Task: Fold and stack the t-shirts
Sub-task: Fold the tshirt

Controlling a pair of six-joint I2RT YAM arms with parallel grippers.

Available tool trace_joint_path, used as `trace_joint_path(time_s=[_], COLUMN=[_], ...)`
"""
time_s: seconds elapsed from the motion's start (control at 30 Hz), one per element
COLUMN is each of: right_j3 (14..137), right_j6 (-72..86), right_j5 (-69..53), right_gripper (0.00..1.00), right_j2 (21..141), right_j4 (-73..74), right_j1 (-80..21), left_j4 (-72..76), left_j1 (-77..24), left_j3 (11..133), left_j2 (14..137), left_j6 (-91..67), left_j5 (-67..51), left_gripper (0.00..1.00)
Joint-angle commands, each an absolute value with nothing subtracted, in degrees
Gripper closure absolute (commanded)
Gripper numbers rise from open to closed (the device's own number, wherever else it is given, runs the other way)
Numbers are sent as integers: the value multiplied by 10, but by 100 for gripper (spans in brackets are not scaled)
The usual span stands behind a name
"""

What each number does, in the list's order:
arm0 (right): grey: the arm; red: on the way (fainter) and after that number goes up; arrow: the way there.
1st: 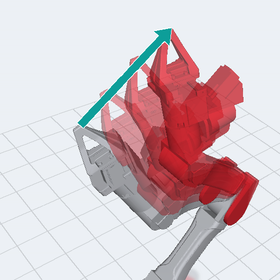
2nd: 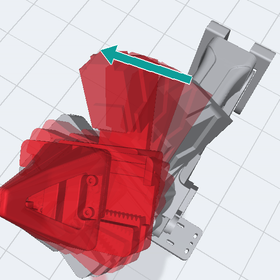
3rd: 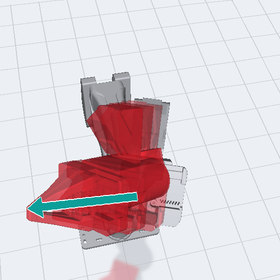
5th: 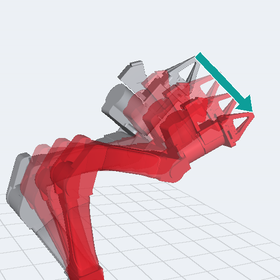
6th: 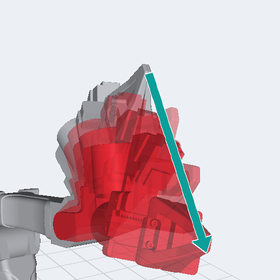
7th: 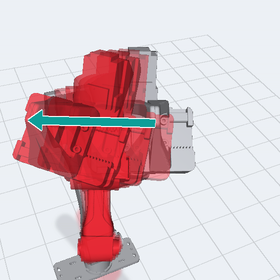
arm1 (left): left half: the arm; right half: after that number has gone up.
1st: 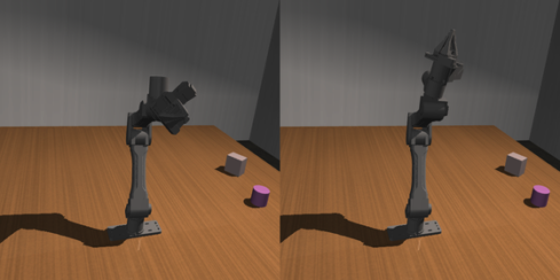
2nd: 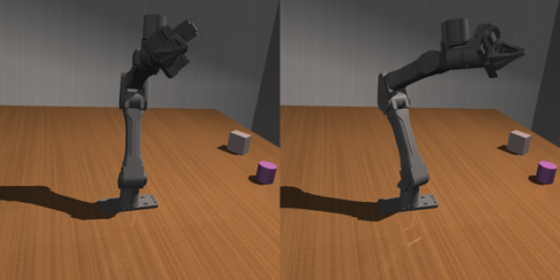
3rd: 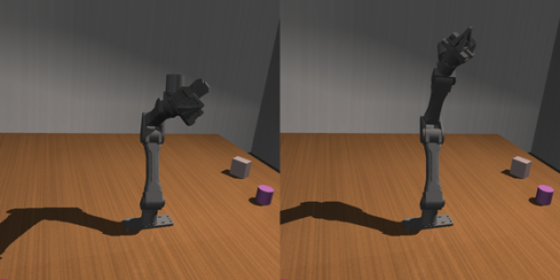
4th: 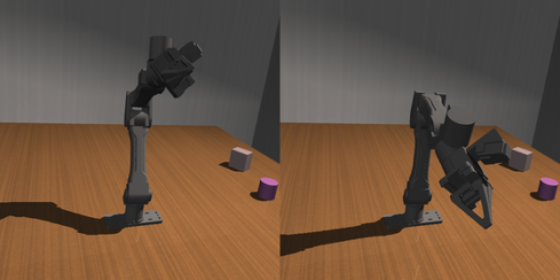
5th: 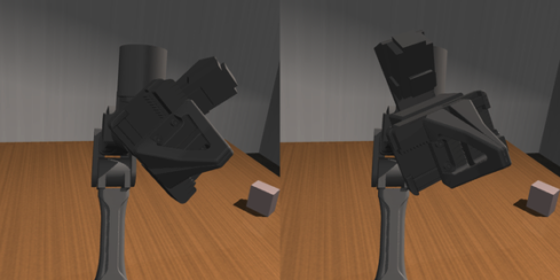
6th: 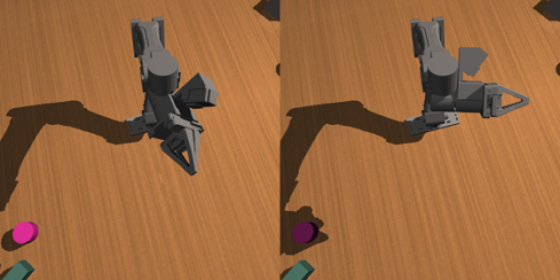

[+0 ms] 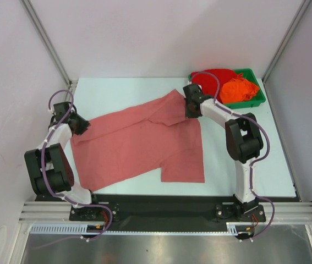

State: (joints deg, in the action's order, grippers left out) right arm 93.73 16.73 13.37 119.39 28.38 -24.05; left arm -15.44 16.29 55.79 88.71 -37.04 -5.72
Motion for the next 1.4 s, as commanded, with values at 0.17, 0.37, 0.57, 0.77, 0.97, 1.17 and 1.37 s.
trace_joint_path(time_s=[0.17, 0.37, 0.57, 0.77, 0.97, 1.17, 1.37], right_j3=[909, 888, 890, 874, 873, 885, 909], right_j6=[199, 213, 201, 209, 204, 176, 84], right_j5=[97, 121, 144, 140, 151, 212, 247], right_gripper=[94, 93, 100, 100, 98, 58, 34], right_j2=[1166, 1157, 1153, 1136, 1149, 1152, 1124], right_j4=[281, 277, 291, 287, 275, 289, 288], right_j1=[-260, -265, -258, -268, -260, -263, -340], left_j4=[-146, -149, -148, -148, -147, -149, -147], left_j1=[164, 164, 164, 165, 165, 165, 164], left_j3=[557, 562, 562, 562, 561, 562, 560], left_j2=[866, 860, 864, 862, 863, 860, 860], left_j6=[-365, -360, -362, -362, -362, -360, -362], left_j5=[-55, -48, -52, -50, -53, -50, -54], left_gripper=[67, 67, 67, 67, 67, 67, 67])
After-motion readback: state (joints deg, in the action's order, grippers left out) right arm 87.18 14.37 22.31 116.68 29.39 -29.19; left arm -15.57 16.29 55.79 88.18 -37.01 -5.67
